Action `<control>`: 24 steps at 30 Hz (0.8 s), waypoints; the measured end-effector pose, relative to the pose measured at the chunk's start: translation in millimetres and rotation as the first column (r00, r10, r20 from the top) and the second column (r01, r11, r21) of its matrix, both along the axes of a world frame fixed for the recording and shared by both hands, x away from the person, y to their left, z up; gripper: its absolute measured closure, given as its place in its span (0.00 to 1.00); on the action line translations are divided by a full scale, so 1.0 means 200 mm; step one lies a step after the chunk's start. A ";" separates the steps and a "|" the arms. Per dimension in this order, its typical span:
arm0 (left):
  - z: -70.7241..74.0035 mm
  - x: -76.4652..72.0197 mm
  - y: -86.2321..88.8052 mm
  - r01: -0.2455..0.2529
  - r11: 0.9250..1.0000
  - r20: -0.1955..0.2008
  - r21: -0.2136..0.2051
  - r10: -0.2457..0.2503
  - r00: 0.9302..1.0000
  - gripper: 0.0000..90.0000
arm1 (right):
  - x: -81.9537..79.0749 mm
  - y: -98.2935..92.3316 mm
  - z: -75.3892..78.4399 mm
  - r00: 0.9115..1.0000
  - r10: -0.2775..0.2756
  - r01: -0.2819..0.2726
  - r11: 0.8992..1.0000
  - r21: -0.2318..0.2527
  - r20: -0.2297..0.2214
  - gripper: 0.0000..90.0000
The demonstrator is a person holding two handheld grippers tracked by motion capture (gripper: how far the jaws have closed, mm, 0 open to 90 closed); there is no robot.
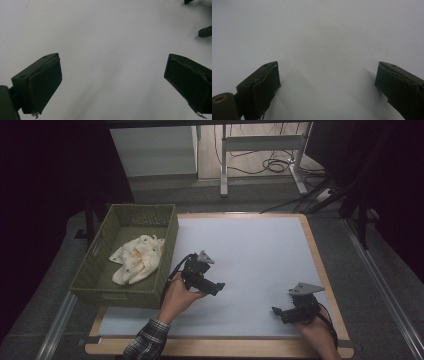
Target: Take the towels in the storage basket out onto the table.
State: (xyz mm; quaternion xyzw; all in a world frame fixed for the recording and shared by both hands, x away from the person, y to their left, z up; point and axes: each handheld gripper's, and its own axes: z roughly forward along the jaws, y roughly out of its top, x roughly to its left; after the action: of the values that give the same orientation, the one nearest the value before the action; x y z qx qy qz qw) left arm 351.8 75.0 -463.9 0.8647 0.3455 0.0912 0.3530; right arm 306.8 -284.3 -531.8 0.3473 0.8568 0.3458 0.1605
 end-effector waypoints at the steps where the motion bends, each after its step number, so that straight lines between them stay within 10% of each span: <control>1: 0.01 0.01 0.00 -0.004 1.000 0.000 0.001 0.004 1.000 0.02 | 0.00 0.00 0.00 1.000 0.001 -0.001 1.000 0.000 0.001 0.07; 24: 0.24 0.18 0.17 -0.085 0.992 0.007 0.098 0.085 0.996 0.01 | 0.00 0.00 0.00 1.000 0.001 -0.001 1.000 0.000 0.004 0.07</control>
State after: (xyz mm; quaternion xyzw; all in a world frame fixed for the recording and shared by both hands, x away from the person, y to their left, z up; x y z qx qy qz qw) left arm 388.6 109.7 -415.7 0.8655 0.3765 0.1243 0.3063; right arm 307.0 -284.4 -532.0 0.3462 0.8567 0.3465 0.1620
